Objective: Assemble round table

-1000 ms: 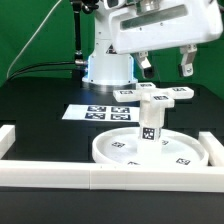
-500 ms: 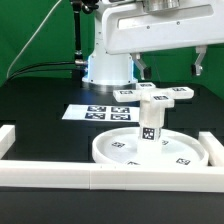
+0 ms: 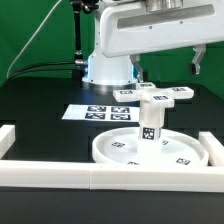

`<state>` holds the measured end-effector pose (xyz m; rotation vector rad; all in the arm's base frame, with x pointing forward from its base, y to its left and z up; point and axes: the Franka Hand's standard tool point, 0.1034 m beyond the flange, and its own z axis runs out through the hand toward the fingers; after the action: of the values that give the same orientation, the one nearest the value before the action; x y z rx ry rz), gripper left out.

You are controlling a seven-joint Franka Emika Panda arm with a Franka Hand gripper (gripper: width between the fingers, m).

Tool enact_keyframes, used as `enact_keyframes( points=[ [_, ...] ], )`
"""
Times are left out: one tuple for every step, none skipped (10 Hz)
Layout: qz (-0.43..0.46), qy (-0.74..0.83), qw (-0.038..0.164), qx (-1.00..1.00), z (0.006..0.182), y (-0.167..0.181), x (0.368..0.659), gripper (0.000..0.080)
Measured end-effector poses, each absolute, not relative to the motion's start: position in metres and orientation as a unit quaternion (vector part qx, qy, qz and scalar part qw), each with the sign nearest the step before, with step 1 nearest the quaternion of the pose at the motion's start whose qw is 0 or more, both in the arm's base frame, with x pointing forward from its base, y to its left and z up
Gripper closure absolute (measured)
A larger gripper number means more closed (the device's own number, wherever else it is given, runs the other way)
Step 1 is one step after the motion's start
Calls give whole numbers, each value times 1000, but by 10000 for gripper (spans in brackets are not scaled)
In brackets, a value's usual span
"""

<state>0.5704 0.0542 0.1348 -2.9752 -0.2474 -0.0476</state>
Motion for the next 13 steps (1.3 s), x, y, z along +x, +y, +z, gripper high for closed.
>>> enact_keyframes(
  points=[
    [-17, -129, 74, -989, 133, 53, 570, 150],
    [-21, -160, 73, -984, 132, 52, 570, 150],
    [-39, -155, 67, -985, 131, 47, 571, 150],
    [-39, -199, 60, -977, 130, 45, 568, 150],
    [-40, -227, 57, -971, 129, 43, 568, 150],
    [-44, -263, 52, -962, 128, 42, 569, 150],
    [-46, -311, 47, -948, 124, 39, 566, 150],
    [-45, -343, 42, -937, 122, 36, 566, 150],
    [-43, -363, 37, -930, 122, 36, 566, 150],
    [-42, -400, 31, -915, 122, 35, 565, 150],
    [-41, -413, 30, -909, 121, 36, 565, 150],
    [-40, -398, 31, -916, 121, 36, 565, 150],
    [-40, -397, 32, -916, 120, 36, 565, 150]
  ],
)
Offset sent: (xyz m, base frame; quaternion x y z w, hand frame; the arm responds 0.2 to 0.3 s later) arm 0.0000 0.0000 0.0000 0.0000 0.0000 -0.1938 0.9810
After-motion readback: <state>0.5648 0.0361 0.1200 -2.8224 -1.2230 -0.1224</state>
